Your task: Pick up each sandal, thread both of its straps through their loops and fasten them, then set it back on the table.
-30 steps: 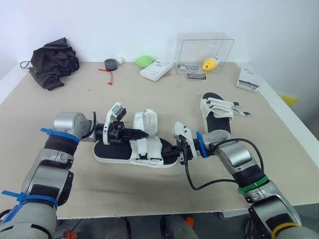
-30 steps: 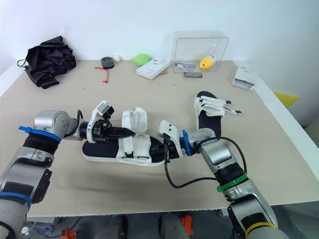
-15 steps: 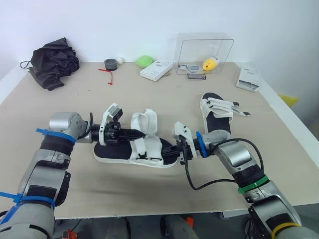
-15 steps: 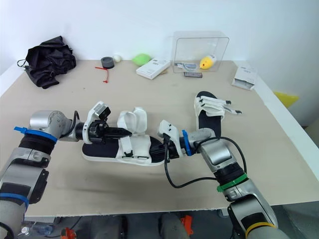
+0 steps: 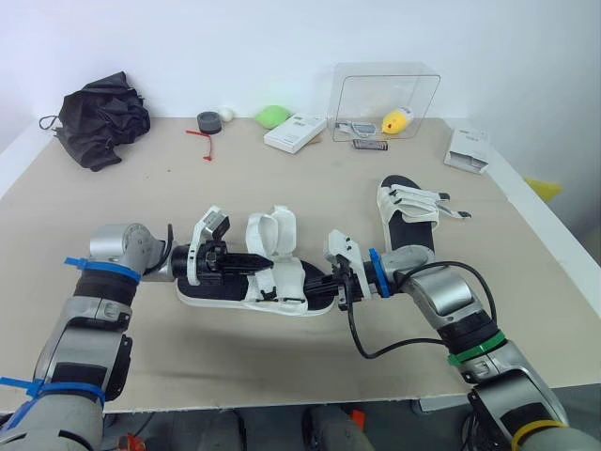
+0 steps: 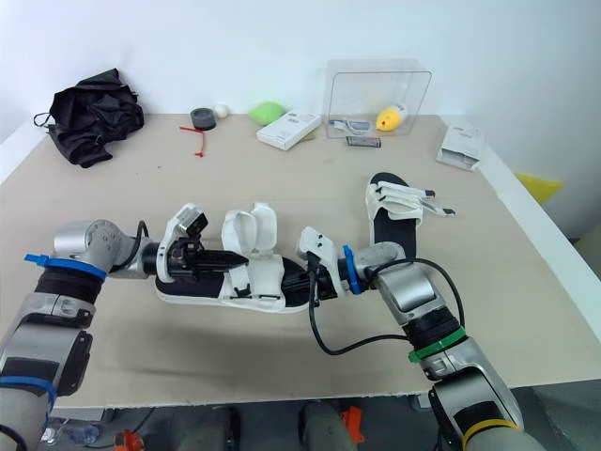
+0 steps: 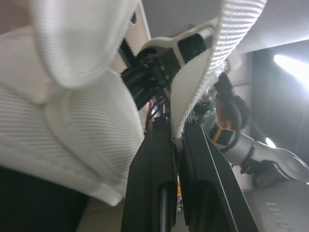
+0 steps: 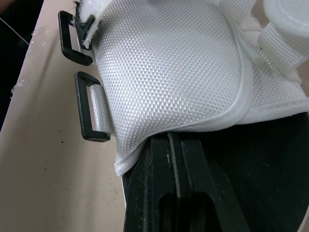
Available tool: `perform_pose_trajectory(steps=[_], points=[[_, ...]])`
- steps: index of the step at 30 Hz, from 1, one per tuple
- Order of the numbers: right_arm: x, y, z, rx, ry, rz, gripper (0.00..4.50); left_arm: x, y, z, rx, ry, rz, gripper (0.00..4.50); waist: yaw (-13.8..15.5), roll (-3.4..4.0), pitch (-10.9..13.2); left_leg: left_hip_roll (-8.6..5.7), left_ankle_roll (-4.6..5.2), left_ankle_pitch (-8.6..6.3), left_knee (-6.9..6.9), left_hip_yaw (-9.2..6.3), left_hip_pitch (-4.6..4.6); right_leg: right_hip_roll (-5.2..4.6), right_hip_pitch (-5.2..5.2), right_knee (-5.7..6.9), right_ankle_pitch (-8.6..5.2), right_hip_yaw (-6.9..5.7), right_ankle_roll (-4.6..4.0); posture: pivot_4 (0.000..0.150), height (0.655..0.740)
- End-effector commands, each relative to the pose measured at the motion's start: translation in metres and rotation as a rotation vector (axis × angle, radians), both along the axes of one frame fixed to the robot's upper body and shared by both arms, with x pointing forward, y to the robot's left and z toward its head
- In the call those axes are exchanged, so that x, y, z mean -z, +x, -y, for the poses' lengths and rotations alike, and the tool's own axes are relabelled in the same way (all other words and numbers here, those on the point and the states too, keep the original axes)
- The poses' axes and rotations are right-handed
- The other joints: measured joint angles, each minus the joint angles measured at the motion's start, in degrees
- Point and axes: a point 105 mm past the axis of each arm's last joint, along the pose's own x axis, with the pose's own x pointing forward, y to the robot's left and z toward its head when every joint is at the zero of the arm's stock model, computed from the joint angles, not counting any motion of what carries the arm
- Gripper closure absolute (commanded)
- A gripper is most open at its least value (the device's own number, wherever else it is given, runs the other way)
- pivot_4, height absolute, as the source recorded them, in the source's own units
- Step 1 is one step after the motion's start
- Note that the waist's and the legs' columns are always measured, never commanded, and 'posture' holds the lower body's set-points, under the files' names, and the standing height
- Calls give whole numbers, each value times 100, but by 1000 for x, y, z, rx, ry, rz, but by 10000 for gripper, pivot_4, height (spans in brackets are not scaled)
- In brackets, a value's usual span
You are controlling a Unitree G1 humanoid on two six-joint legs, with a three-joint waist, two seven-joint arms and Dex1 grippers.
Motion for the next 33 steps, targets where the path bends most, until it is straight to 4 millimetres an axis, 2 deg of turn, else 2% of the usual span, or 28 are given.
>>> perform_pose_trajectory(steps=[1, 6, 16, 22, 25, 29, 33], points=[[34, -2, 11, 63, -121, -78, 45000, 14, -3, -4, 4, 93, 47, 42949, -1, 0, 0, 0, 0, 0, 0, 0, 0, 0, 0, 1, 0, 0, 0, 1500, 7400], [34, -2, 11, 62, -119, -77, 45000, 35, -18, -10, 119, 225, 142, 42949, -4, 19, -15, 1, -1, -1, -2, 4, 6, 1, 2, 2, -1, 8, -3, 1500, 7400], [34, -2, 9, 61, -116, -78, 45000, 21, -9, -11, 132, 197, 228, 42949, 7, 26, -19, 1, -1, 0, 0, 5, 8, 6, 2, 5, -16, 10, -28, 1500, 7400], [34, -2, 9, 61, -113, -80, 45000, -3, 7, -4, 70, 93, 313, 42949, 12, 25, -18, 6, 0, 0, 7, 1, 4, 17, 0, 10, -15, 11, -29, 1500, 7400], [35, -2, 9, 63, -114, -81, 45000, -10, 6, -2, 117, 89, 430, 42949, 11, 25, -18, 8, 0, 0, 8, 2, 4, 22, 0, 12, -12, 19, -23, 1500, 7400], [34, -1, 10, 63, -114, -79, 45000, 1, -10, -6, 304, 170, 607, 42949, 11, 26, -17, 11, -1, 0, 7, 2, 4, 26, -1, 16, -8, 21, -18, 1500, 7400], [33, 0, 11, 65, -114, -78, 45000, 5, -14, -8, 339, 180, 612, 42949, 15, 27, -17, 16, -1, -1, 6, 3, 6, 30, -2, 20, -19, 23, -38, 1500, 7400]])
